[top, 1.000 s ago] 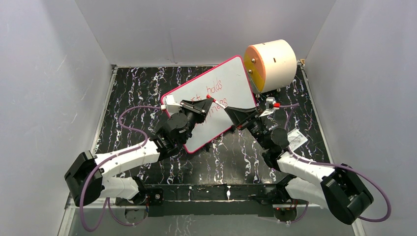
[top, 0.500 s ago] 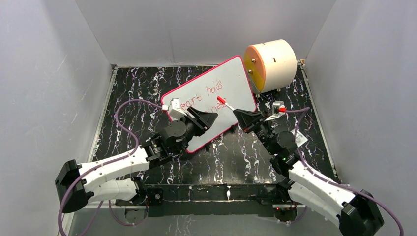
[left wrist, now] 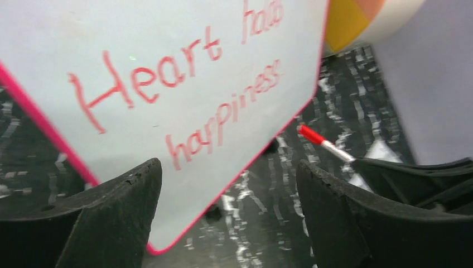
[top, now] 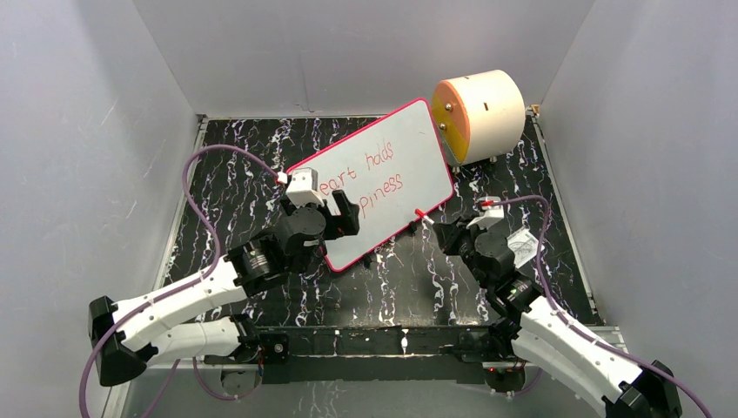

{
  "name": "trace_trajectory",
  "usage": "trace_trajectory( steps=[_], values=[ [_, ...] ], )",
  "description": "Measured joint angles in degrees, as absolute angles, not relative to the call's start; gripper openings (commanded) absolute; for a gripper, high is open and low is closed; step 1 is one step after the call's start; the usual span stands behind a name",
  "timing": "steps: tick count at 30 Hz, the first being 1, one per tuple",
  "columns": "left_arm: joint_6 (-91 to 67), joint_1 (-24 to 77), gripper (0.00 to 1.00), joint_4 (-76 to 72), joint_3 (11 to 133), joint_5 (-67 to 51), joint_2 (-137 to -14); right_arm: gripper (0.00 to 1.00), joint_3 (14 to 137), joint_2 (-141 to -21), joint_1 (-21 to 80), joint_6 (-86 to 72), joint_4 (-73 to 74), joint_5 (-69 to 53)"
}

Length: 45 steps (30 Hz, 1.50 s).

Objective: Write a sentence on the whiteboard
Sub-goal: Place the whiteboard marker at the center of the board, then reset both arms

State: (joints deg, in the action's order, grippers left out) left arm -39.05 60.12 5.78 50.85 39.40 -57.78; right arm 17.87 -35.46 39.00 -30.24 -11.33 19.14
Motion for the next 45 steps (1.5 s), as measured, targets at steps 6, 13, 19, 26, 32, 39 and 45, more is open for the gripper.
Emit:
trace_trajectory(
  steps=[6,13,19,26,32,39,45],
  values=[
    [-31.79,60.1,0.9,15.09,51.18,42.85,-54.41,0.0,14.09,-34.06,39.0,-33.52,-4.23,24.49],
    [-26.61,60.1,0.91,19.11,51.18,44.97,-44.62,0.07,9.96,-34.17,39.0,-39.62,-0.1,29.54],
    [-24.1,60.1,0.91,20.12,50.33,46.17,-37.89,0.3,8.56,-34.15,39.0,-44.56,-0.99,30.98],
    [-23.03,60.1,0.92,22.63,49.19,47.59,-32.32,0.58,8.01,-32.01,39.0,-47.79,5.91,31.68],
    [-22.41,60.1,0.92,24.8,49.19,49.93,-27.42,0.67,8.78,-26.68,39.0,-47.79,12.69,33.1],
    [-21.52,60.1,0.92,28.93,49.23,51.9,-21.58,0.91,19.73,-18.7,39.0,-40.29,21.85,35.4],
    [-20.69,60.1,0.93,30.55,49.23,51.88,-15.55,0.99,34.89,-16.62,39.0,-29.28,24.51,37.58]
  ],
)
